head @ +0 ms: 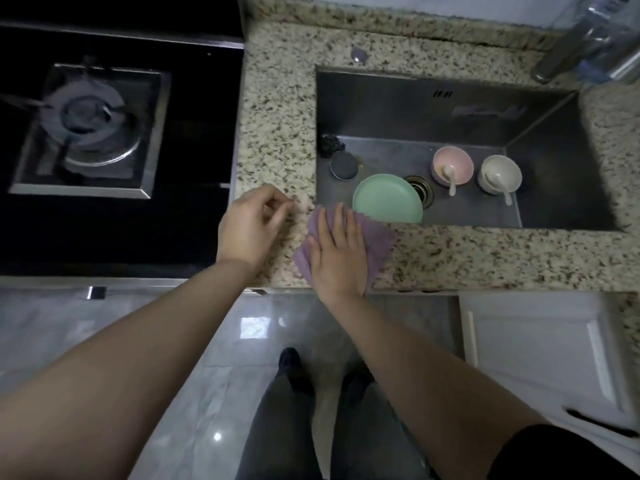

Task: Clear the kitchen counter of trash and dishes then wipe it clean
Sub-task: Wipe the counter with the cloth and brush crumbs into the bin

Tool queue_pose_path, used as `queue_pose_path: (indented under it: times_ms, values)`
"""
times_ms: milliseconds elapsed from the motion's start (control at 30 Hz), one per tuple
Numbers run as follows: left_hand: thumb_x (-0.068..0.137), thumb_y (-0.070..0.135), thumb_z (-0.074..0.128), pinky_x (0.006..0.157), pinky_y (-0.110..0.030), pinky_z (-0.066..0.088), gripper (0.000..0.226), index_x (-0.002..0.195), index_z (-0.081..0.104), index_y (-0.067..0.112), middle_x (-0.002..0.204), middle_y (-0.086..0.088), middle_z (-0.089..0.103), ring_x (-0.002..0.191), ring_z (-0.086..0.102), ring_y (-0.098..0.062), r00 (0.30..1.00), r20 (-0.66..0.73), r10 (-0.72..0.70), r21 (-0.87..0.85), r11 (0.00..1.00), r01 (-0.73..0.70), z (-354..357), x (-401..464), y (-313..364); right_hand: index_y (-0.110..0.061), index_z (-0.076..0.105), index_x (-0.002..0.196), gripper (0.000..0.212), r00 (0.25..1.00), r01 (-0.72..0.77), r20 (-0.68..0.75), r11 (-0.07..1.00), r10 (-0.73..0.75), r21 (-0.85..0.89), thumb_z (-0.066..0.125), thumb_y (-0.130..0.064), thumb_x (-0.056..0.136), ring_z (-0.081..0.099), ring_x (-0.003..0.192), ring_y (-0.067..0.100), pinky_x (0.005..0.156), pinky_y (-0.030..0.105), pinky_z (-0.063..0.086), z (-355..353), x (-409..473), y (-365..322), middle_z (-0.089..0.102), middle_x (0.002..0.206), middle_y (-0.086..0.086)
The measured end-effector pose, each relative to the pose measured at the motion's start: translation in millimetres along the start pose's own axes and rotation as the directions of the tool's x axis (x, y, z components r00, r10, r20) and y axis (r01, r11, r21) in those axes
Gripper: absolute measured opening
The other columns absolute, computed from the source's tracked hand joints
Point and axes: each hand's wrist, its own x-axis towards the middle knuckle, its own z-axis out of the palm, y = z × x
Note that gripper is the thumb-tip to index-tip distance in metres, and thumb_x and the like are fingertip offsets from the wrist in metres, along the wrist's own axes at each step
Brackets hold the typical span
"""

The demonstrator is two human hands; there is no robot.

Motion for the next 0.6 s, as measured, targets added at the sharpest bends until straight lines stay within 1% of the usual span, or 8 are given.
queue_pose_path:
  times_ms: [67, 133, 200, 300, 400, 467, 533, 600]
  values:
    - [0.093, 0.031, 0.062, 0.071, -0.039, 0.052, 0.011, 0.093, 0.067, 0.021, 0.092, 0.007, 0.065, 0.078, 0.060, -0.013, 1.000, -0.032, -0.001, 0.025, 1.000, 0.002, -18, 0, -20, -0.011, 0.017, 0.157, 0.061, 0.999, 0.016, 0.027, 1.000, -0.016, -0.007, 0.015, -0.040, 0.103, 0.010, 0.151, 0.033, 0.123, 0.046, 0.013, 7, 4, -33, 0.014, 0.163, 0.018]
    - [0.094, 0.029, 0.060, 0.074, -0.039, 0.052, 0.013, 0.095, 0.068, 0.019, 0.094, 0.005, 0.062, 0.084, 0.060, -0.014, 0.998, -0.064, -0.023, 0.049, 0.998, 0.026, -30, 0, -38, -0.012, 0.005, 0.158, 0.066, 0.998, 0.025, 0.064, 0.999, -0.022, -0.039, 0.012, -0.046, 0.102, -0.001, 0.152, 0.033, 0.123, 0.046, 0.006, 11, 10, -57, 0.002, 0.164, 0.018]
    - [0.093, 0.028, 0.060, 0.074, -0.039, 0.052, 0.012, 0.095, 0.068, 0.020, 0.094, 0.005, 0.061, 0.085, 0.059, -0.014, 0.996, -0.080, -0.049, 0.058, 0.997, 0.053, -37, -1, -52, -0.016, -0.001, 0.158, 0.071, 0.995, 0.049, 0.089, 0.997, -0.043, -0.057, 0.014, -0.054, 0.100, -0.008, 0.151, 0.034, 0.123, 0.047, 0.002, 13, 16, -73, -0.007, 0.164, 0.018]
    - [0.093, 0.024, 0.060, 0.074, -0.039, 0.052, 0.010, 0.095, 0.067, 0.018, 0.093, 0.002, 0.060, 0.084, 0.058, -0.014, 0.991, -0.110, -0.077, 0.066, 0.994, 0.085, -39, -3, -62, -0.022, -0.002, 0.158, 0.078, 0.986, 0.141, 0.105, 0.985, -0.131, -0.094, 0.017, -0.064, 0.096, -0.010, 0.151, 0.036, 0.123, 0.049, 0.002, 12, 26, -82, -0.010, 0.164, 0.017]
    - [0.093, 0.026, 0.058, 0.073, -0.040, 0.052, 0.011, 0.098, 0.065, 0.019, 0.095, 0.003, 0.059, 0.087, 0.058, -0.015, 0.985, -0.129, -0.114, 0.073, 0.990, 0.124, -37, 4, -62, -0.026, 0.002, 0.158, 0.080, 0.974, 0.206, 0.118, 0.973, -0.194, -0.107, 0.022, -0.067, 0.093, -0.009, 0.151, 0.037, 0.122, 0.051, 0.003, 15, 43, -87, -0.009, 0.164, 0.015]
    - [0.094, 0.028, 0.055, 0.075, -0.041, 0.051, 0.013, 0.097, 0.064, 0.019, 0.094, 0.005, 0.061, 0.090, 0.058, -0.017, 0.984, -0.127, -0.128, 0.078, 0.987, 0.138, -37, 16, -61, -0.027, 0.003, 0.158, 0.079, 0.968, 0.232, 0.126, 0.968, -0.219, -0.096, 0.023, -0.067, 0.093, -0.010, 0.151, 0.037, 0.121, 0.052, 0.002, 16, 59, -90, -0.010, 0.164, 0.014]
    - [0.095, 0.029, 0.052, 0.077, -0.041, 0.050, 0.014, 0.096, 0.063, 0.020, 0.092, 0.007, 0.063, 0.092, 0.057, -0.016, 0.983, -0.131, -0.127, 0.082, 0.987, 0.138, -36, 29, -60, -0.028, 0.001, 0.158, 0.076, 0.963, 0.244, 0.136, 0.965, -0.231, -0.093, 0.019, -0.064, 0.094, -0.012, 0.151, 0.036, 0.121, 0.052, 0.000, 17, 79, -92, -0.012, 0.164, 0.013]
    - [0.096, 0.028, 0.051, 0.078, -0.037, 0.049, 0.014, 0.095, 0.063, 0.020, 0.093, 0.008, 0.063, 0.093, 0.056, -0.016, 0.984, -0.141, -0.113, 0.079, 0.989, 0.125, -34, 40, -57, -0.027, 0.001, 0.158, 0.073, 0.966, 0.234, 0.131, 0.968, -0.222, -0.087, 0.014, -0.062, 0.095, -0.013, 0.151, 0.035, 0.121, 0.052, 0.000, 18, 103, -93, -0.012, 0.164, 0.012]
